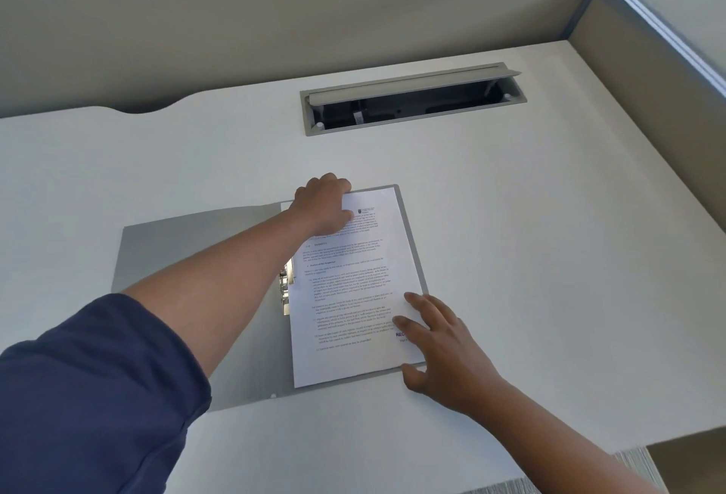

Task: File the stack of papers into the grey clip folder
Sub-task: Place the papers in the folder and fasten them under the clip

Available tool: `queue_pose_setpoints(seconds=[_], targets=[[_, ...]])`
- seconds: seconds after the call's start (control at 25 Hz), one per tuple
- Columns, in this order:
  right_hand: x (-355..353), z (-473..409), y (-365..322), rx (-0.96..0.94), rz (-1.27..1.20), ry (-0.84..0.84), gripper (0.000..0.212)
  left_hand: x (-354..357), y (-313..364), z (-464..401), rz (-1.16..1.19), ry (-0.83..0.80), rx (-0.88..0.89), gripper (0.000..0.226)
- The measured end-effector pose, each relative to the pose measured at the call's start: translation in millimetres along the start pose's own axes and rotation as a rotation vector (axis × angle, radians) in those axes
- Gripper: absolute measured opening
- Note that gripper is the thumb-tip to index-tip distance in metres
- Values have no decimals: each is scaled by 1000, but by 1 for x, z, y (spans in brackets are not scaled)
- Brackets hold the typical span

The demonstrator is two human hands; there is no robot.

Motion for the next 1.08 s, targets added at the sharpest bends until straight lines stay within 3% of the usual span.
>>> queue_pose_setpoints(seconds=[1.08], targets=[[-1,-2,1,-34,28,29,61,-5,-2,-4,128,-24,68,45]])
Point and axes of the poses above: each hand's wrist, its own z-axis away from the middle knuckle, its own x-axis out of the palm, y = z × x, the point moved 8 cm from there along -z, towards the middle knuckle, and after that the axes turned 1 degree about z, right-handed, at the moved point
